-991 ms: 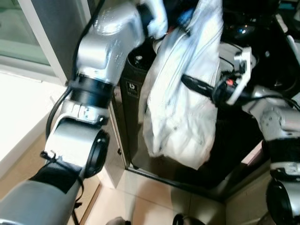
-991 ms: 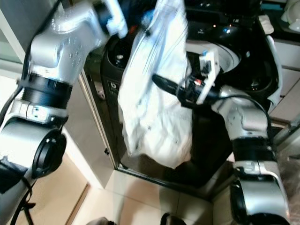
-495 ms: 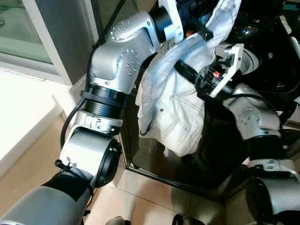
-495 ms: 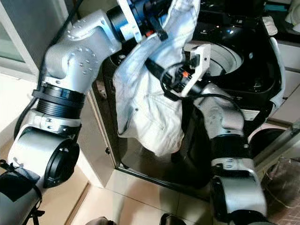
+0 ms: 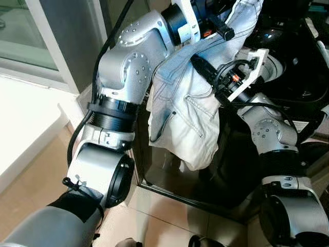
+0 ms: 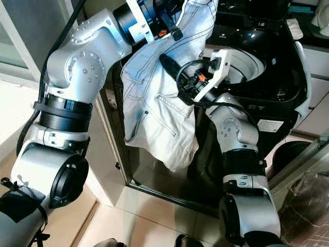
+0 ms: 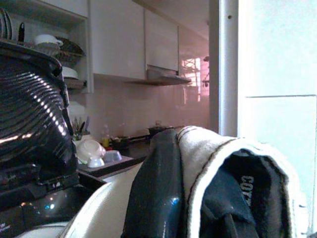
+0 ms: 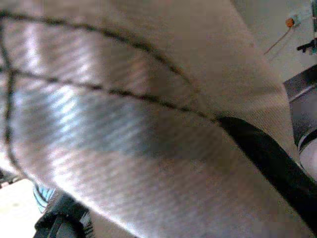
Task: Clothes washing
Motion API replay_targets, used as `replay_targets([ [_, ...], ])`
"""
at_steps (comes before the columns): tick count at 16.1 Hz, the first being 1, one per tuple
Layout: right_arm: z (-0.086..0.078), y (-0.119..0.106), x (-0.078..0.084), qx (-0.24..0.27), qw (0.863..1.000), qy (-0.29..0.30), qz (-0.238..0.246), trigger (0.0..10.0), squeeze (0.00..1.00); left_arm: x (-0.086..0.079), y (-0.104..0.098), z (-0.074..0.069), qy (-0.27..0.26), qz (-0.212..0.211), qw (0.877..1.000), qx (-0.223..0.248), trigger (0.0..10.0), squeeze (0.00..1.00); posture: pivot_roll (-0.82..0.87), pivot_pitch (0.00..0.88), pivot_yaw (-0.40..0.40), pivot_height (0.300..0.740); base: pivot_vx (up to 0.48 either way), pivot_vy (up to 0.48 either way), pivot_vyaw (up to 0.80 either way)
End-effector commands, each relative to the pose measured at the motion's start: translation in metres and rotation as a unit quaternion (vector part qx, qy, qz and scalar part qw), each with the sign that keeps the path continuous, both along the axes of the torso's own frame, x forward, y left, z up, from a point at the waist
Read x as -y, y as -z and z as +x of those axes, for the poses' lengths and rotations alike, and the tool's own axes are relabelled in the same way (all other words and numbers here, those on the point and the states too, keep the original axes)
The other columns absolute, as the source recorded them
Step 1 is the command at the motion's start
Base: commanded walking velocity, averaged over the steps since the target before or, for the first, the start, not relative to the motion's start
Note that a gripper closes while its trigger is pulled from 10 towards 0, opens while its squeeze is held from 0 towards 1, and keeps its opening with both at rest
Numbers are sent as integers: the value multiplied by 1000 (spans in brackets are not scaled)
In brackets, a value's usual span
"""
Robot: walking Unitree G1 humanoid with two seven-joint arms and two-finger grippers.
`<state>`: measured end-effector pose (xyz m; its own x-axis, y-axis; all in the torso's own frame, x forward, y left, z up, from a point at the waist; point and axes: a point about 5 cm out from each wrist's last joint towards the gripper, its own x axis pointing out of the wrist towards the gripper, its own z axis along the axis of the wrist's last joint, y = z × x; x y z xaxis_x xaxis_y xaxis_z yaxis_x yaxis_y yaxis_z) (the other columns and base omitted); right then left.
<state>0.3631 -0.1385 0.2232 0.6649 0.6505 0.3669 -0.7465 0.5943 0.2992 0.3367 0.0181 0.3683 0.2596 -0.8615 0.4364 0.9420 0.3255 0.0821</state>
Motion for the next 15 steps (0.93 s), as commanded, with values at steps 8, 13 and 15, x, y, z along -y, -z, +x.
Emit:
replay_targets([
  [8, -2, 7, 5, -31, 999, 19, 28, 0, 0, 2, -1, -8, -22, 2, 1000, 19, 10000, 0, -224, 0, -16, 740, 0, 0, 0],
  [13, -2, 7, 4, -30, 999, 18, 21, 0, 0, -14, 4, 3, -70, 5, 997, 37, 10000, 1000, -219, 0, -15, 740, 0, 0, 0],
  [15, -2, 7, 4, -29, 999, 21, 17, 0, 0, -27, 10, 12, -116, 43, 991, 57, 10000, 1000, -221, 0, -10, 740, 0, 0, 0],
])
